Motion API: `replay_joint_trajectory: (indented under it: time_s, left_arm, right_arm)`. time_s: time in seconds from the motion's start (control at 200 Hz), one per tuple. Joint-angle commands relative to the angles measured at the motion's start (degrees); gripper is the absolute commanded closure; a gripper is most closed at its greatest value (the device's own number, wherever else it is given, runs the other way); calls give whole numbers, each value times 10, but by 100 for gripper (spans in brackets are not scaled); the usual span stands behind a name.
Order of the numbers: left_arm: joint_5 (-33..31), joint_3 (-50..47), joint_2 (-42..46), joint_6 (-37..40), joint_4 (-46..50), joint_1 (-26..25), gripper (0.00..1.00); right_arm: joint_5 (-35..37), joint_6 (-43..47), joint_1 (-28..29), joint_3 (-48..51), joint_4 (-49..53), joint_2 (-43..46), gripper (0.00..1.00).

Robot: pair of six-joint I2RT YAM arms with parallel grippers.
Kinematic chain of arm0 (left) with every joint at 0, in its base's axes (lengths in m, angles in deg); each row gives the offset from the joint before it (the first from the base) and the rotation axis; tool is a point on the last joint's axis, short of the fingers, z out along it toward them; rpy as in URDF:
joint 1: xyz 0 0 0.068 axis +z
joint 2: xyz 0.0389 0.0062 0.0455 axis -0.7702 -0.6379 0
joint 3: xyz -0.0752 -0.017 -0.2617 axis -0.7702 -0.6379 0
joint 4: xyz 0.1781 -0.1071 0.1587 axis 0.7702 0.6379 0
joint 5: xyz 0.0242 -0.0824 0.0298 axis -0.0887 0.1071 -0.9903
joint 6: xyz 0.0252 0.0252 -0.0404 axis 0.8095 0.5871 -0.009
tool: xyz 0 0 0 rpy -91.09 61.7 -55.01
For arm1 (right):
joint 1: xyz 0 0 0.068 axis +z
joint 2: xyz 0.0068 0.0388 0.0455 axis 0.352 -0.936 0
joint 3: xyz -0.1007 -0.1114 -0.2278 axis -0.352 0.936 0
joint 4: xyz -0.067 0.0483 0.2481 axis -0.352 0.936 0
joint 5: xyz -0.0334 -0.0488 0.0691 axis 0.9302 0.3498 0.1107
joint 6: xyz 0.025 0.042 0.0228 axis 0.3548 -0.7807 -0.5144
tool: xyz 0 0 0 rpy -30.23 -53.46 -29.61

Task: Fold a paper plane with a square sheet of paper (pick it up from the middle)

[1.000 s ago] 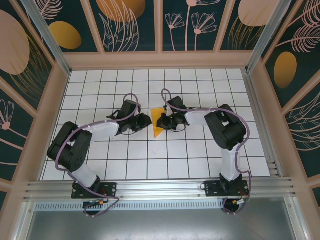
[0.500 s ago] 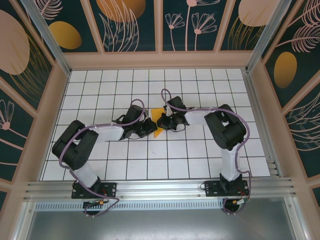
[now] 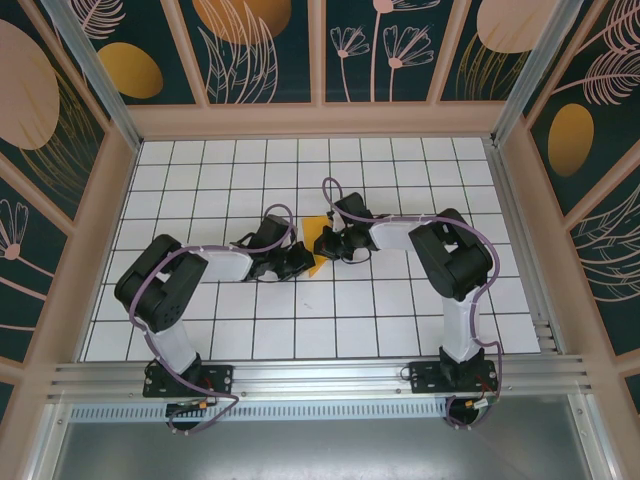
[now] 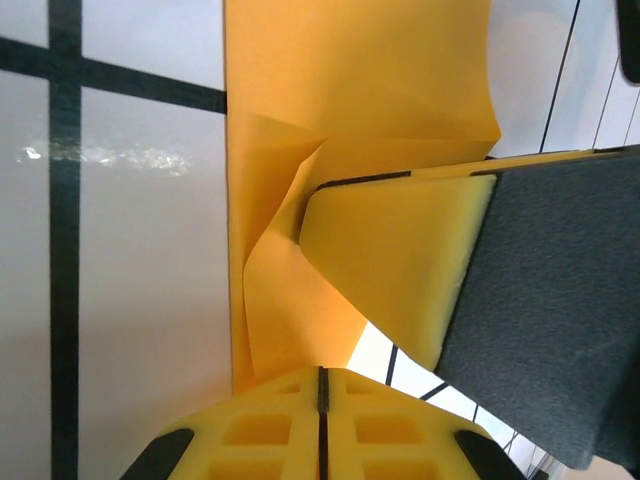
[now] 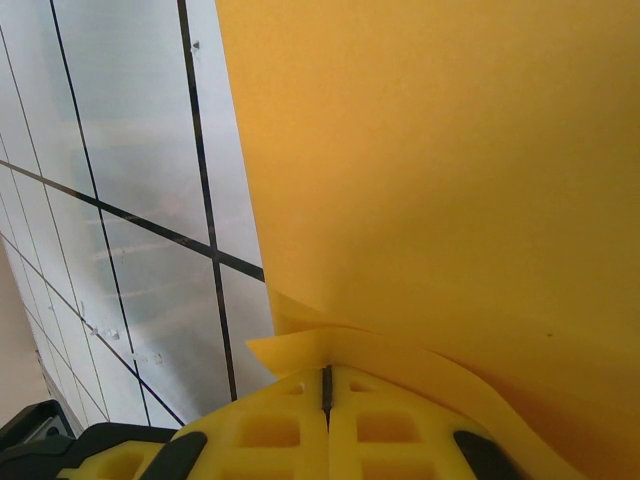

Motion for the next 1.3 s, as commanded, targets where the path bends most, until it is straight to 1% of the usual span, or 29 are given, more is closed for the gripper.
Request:
replay_joint_trajectory:
  time_s: [0.0, 0.62, 0.876, 1.296]
  left_arm:
    - [9, -8, -7, -7, -9, -5, 90]
    - [11, -24, -15, -5, -1, -16, 88]
    - [-23, -16, -10, 16, 49, -20, 88]
    - [-39, -13, -2, 34, 92, -51, 88]
  right_arm:
    - [15, 10, 6, -6, 30, -25, 96]
    - [13, 7, 6, -4, 28, -28, 96]
    - [16, 7, 6, -3, 29, -29, 96]
    - [16, 5, 6, -1, 27, -34, 97]
